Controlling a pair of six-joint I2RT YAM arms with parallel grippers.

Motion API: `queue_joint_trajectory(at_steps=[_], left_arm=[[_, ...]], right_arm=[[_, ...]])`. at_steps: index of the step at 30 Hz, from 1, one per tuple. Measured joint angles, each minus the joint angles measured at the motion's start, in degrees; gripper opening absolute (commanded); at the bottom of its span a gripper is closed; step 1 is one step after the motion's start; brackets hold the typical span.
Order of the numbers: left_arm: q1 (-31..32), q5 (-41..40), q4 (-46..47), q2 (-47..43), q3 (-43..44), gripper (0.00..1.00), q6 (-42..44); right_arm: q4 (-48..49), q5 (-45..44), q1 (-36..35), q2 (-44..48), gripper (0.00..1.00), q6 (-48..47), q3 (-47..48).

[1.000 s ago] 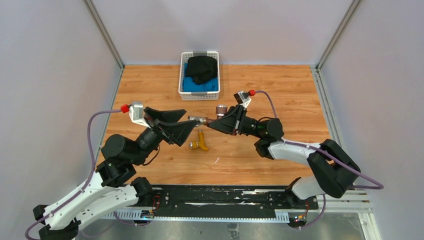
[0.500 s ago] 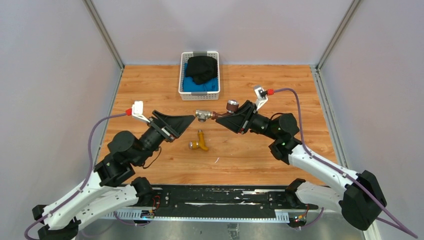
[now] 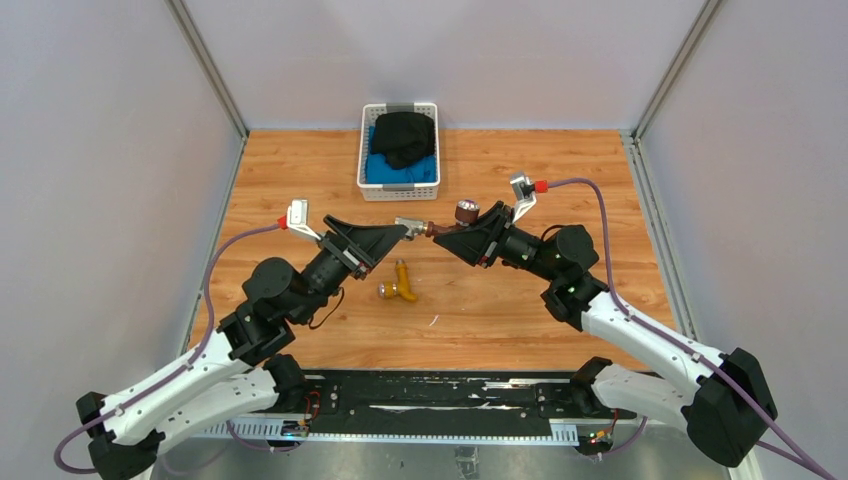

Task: Install the water faucets
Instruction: Install the water faucet onto the adaptor.

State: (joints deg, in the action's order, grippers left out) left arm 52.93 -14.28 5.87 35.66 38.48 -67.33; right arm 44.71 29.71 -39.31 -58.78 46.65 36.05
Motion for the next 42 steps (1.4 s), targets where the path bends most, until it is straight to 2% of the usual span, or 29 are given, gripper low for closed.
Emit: queue_joint_trajectory(at_steps=[4,10,20,25,31,36,42], left_arm=[[0.00,0.13,2.43,1.86,-0.04,0.98,-0.02],[0.02,0.15,4.26,4.22,-0.33,0.85,-0.02],[0.04,-1.36,6.05,4.76,-1.99,0.72,-0.22],[0.04,-1.97,7.82,5.42,-1.99,0.61,-0.31],[0.04,-2.25,9.05,6.29,-1.99,0.59,-0.04],[0.04,-2.34,9.07,6.62,-1.99,0.41,0.26],[0.07,-2.62,9.57,6.56,-1.99,0.04,0.81]], right_arm=[[0.02,0.02,-0.02,-0.04,0.00,0.02,0.02],[0.04,0.02,-0.02,-0.15,0.00,0.11,0.02],[0.24,-0.02,-0.13,-0.33,0.00,0.20,0.02],[0.42,-0.04,-0.63,-1.09,0.00,0.22,0.04],[0.48,-0.57,-0.85,-1.22,0.00,0.22,0.04],[0.66,-0.68,-0.87,-1.22,0.00,0.24,0.11],[1.36,-0.66,-1.07,-1.22,0.00,0.39,0.13]])
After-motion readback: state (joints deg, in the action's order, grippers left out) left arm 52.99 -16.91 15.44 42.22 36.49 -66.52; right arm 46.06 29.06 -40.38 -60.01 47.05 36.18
